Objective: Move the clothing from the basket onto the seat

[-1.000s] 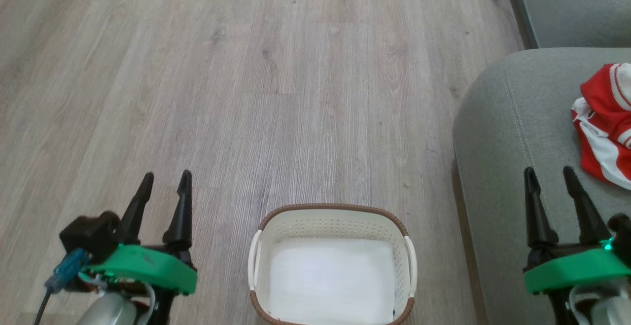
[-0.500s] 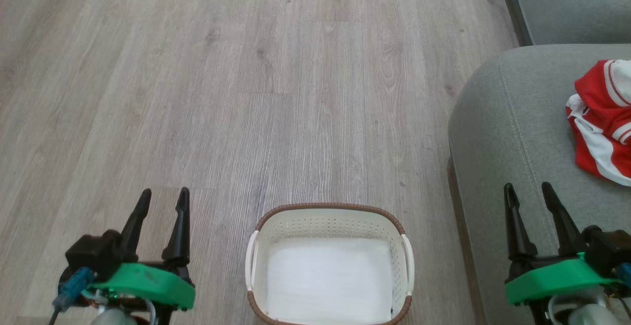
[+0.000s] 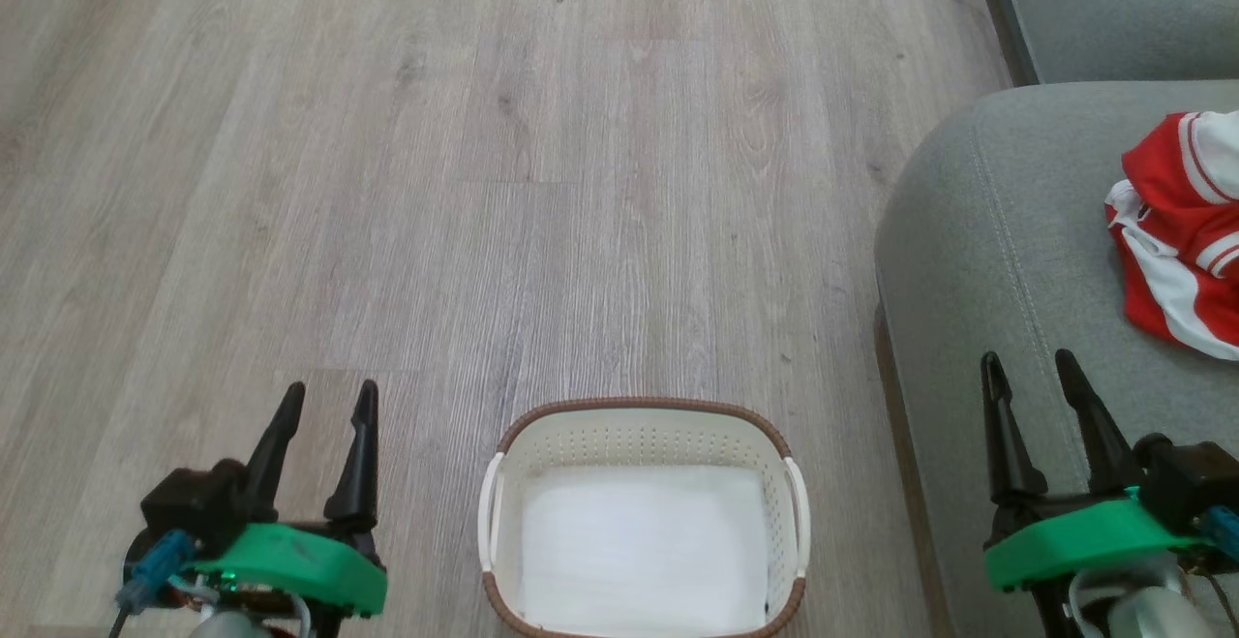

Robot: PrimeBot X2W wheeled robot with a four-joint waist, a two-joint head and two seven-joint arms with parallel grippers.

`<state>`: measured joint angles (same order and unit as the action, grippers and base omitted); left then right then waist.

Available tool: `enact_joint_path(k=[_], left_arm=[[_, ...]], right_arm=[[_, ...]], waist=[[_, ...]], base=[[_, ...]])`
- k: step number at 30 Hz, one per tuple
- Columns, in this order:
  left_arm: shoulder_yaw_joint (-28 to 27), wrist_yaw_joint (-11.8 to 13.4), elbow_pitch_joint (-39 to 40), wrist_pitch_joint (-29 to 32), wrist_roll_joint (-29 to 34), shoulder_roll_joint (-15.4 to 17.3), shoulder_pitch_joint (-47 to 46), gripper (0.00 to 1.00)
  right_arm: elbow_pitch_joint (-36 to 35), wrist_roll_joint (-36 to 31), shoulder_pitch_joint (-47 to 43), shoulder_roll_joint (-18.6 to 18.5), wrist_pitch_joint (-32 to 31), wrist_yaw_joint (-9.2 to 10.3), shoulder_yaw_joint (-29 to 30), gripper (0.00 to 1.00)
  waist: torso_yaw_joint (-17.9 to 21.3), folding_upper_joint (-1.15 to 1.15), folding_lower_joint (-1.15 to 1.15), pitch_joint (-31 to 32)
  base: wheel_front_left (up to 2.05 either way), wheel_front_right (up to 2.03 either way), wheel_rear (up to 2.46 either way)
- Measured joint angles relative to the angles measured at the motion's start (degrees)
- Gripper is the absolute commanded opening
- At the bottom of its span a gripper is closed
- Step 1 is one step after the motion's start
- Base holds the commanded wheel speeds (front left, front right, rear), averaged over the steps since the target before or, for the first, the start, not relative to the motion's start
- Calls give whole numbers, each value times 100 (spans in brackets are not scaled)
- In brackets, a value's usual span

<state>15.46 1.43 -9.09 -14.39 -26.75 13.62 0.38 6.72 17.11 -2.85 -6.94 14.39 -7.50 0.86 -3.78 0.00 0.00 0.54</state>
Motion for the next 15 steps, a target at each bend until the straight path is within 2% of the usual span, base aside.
enact_joint_path(k=[15], left_arm=[[-188,-248,-270,0,160,-191,-2,100]], right_arm=[[134,2,-1,0,0,0,-38,100]], waist=[[11,0,0,-23]], base=[[0,0,0]])
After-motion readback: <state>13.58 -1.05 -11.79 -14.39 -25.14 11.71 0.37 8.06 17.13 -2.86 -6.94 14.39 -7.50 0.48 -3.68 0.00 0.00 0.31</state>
